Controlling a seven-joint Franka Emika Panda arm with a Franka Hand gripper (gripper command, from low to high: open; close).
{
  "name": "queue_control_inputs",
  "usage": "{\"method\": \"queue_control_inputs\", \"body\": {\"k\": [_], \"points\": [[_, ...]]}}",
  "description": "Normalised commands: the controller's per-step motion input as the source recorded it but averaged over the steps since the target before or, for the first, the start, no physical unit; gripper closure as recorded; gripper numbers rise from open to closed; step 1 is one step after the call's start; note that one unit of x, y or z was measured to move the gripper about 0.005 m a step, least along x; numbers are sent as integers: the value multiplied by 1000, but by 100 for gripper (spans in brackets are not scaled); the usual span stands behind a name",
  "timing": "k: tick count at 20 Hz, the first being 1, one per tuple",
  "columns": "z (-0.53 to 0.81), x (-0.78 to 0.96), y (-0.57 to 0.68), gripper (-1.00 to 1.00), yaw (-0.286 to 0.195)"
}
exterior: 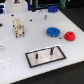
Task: Insert the blue gear onto the right peg, followed by the red gear
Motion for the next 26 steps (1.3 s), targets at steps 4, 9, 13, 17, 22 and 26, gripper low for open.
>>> {"method": "queue_control_inputs", "body": {"k": [4, 9, 13, 17, 22, 26], "points": [[-115, -468, 616, -100, 0], [-194, -394, 610, -100, 0], [-401, -232, 432, -100, 0], [-488, -193, 347, -100, 0], [-538, -180, 259, -100, 0], [-555, -221, 58, -100, 0]]}}
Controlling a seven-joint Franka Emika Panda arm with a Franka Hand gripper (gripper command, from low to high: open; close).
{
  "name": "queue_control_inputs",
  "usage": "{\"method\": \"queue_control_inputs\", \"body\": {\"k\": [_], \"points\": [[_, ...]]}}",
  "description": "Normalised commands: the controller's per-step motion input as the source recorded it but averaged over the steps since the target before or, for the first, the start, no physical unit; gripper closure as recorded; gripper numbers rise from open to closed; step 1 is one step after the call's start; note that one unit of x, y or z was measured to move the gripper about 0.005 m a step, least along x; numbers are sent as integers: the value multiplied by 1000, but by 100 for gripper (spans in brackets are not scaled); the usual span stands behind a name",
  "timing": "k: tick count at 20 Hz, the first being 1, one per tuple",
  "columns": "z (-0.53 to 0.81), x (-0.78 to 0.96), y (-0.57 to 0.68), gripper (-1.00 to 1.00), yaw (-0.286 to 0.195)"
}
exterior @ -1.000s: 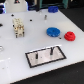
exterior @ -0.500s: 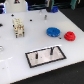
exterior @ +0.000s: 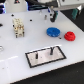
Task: Insert the blue gear onto the right peg, followed by the red gear
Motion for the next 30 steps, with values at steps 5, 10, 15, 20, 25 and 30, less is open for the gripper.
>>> {"method": "queue_control_inputs", "body": {"k": [5, 10, 15, 20, 25, 30], "points": [[-553, -254, 16, -100, 0], [-476, -275, -101, -100, 0], [-60, -157, -47, -100, 0], [0, -499, -95, -100, 0], [-19, -411, -149, -100, 0], [-78, -66, -147, -100, 0]]}}
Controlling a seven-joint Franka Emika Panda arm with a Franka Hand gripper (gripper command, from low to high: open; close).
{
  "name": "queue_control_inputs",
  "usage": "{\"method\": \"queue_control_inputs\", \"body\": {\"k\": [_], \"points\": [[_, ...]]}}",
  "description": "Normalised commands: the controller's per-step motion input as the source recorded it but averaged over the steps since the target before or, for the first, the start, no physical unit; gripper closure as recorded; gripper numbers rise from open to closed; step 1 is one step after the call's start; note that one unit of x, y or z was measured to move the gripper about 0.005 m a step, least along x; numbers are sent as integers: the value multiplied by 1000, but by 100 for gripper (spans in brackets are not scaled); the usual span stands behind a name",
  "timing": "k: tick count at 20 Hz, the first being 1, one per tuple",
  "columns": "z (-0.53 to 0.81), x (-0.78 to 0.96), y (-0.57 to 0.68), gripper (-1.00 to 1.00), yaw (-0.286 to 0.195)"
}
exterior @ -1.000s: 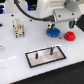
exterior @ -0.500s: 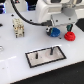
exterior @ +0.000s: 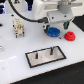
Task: Insert the blue gear onto the right peg, followed by the red gear
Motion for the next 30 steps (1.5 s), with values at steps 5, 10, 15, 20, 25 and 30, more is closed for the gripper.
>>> {"method": "queue_control_inputs", "body": {"k": [5, 10, 15, 20, 25, 30], "points": [[-216, -84, 32, -100, 0], [-302, -177, -29, 100, 0], [-137, -208, -5, 100, 0], [-82, -207, 1, 100, 0], [5, -112, 3, 100, 0], [392, 103, 7, 100, 0]]}}
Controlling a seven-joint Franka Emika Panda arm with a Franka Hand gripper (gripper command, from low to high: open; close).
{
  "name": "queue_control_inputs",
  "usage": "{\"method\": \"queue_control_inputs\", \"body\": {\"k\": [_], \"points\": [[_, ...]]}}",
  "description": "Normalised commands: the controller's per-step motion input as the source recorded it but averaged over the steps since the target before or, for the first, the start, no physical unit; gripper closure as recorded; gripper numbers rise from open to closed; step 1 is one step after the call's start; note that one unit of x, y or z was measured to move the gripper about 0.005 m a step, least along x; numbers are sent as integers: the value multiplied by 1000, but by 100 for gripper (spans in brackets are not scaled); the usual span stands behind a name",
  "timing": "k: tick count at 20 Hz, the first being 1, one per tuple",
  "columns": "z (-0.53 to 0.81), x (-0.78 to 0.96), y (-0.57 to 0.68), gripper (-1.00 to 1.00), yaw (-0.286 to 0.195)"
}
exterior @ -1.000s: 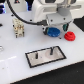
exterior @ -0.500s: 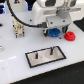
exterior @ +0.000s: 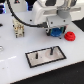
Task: Insert the blue gear onto the right peg, followed by the red gear
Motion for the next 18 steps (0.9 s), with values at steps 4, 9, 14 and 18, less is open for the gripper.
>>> {"method": "queue_control_inputs", "body": {"k": [4, 9, 14, 18], "points": [[553, 259, 17, 100, 0], [520, 409, -62, 100, 0], [470, 603, -149, 100, 0], [368, 734, -220, 100, 0]]}}
